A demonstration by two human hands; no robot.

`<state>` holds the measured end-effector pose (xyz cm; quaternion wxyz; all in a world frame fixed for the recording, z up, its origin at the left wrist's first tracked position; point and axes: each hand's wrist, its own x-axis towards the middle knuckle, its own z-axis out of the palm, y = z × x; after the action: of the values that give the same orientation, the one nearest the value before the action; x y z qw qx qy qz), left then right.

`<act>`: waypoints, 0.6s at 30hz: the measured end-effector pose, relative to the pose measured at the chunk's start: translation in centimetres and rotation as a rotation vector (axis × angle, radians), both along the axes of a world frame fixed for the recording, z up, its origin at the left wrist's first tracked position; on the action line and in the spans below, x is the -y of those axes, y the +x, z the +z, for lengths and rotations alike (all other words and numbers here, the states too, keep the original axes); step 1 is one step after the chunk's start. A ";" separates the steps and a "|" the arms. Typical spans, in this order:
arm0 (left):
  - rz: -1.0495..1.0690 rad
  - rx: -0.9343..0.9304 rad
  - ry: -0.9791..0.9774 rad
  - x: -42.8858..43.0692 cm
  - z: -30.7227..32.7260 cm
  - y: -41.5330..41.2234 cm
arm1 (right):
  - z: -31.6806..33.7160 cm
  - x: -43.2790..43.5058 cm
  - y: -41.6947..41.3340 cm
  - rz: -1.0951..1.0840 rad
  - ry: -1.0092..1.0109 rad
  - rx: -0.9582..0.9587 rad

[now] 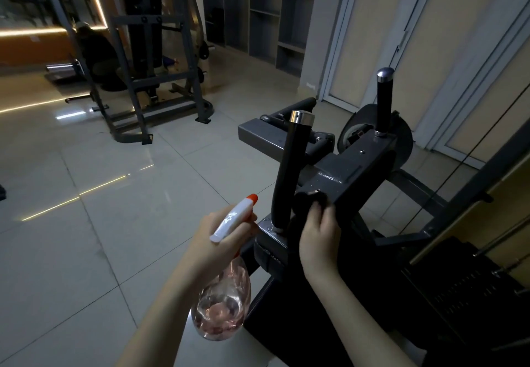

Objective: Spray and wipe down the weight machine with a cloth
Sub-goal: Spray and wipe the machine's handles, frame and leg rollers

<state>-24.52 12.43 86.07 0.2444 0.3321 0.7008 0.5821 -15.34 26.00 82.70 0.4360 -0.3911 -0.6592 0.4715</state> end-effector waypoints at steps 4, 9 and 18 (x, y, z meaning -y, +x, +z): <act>0.021 0.004 -0.006 0.3 -0.2 -0.1 | -0.4 1.5 -0.3 0.102 0.224 0.103; 0.030 0.022 -0.016 0.5 -0.5 -0.1 | -3.1 0.8 2.0 0.134 0.342 0.283; 0.010 0.038 0.016 0.7 -1.1 -0.2 | 1.5 1.9 -1.1 0.122 0.298 -0.027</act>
<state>-24.76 11.77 84.95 0.2519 0.3193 0.6930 0.5953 -16.43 24.07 84.25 0.4686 -0.2750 -0.7386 0.3991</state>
